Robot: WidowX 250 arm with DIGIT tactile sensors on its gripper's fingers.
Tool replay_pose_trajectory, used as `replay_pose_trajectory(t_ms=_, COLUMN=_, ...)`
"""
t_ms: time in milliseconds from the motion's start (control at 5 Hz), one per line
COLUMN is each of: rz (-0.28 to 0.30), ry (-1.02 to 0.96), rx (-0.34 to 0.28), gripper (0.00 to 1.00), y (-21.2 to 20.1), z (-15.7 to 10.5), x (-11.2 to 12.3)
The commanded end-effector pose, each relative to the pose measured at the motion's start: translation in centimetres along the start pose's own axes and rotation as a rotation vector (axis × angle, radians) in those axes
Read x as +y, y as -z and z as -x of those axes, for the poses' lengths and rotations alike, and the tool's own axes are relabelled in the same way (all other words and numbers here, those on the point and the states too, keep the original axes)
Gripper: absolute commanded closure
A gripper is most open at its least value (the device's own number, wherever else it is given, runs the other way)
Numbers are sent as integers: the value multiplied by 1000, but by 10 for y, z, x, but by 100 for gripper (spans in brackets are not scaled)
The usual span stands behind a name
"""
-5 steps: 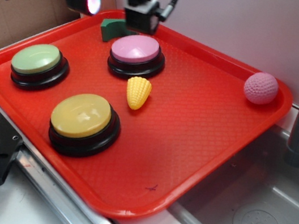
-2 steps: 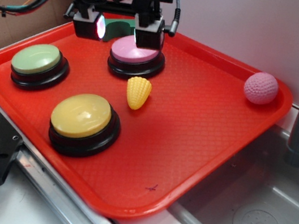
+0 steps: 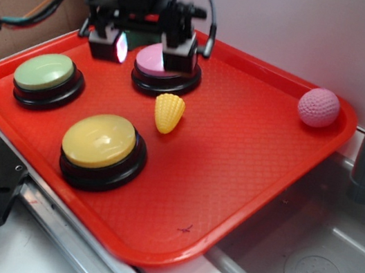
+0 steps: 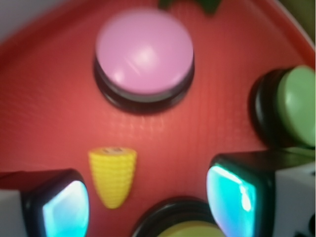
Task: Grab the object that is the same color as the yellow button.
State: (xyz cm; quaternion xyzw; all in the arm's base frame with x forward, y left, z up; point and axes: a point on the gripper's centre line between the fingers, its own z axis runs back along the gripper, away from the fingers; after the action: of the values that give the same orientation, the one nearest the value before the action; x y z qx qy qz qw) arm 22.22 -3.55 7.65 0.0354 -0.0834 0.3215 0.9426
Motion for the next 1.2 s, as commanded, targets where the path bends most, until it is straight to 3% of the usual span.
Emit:
replay_pose_trajectory(t_ms=0, rz=-20, ry=84, rx=6, gripper=0, y=41, z=-4, x=-10)
replay_pose_trajectory(t_ms=200, rz=-32, ry=86, rx=-10, gripper=100, y=53, z=-14, x=-15)
replay_pose_trajectory(t_ms=400, rz=-57, ry=77, rx=11, gripper=100, y=54, z=-21, x=-16)
replay_pose_trajectory(t_ms=600, rz=-42, ry=102, rx=31, gripper=100, y=22, z=-25, x=-24)
replay_pose_trajectory(t_ms=800, rz=46, ry=180, rx=-14, gripper=100, y=-31, z=-19, x=-37)
replay_pose_trajectory(t_ms=1000, rz=138, ry=287, rx=-50, gripper=100, y=-84, z=-10, x=-33)
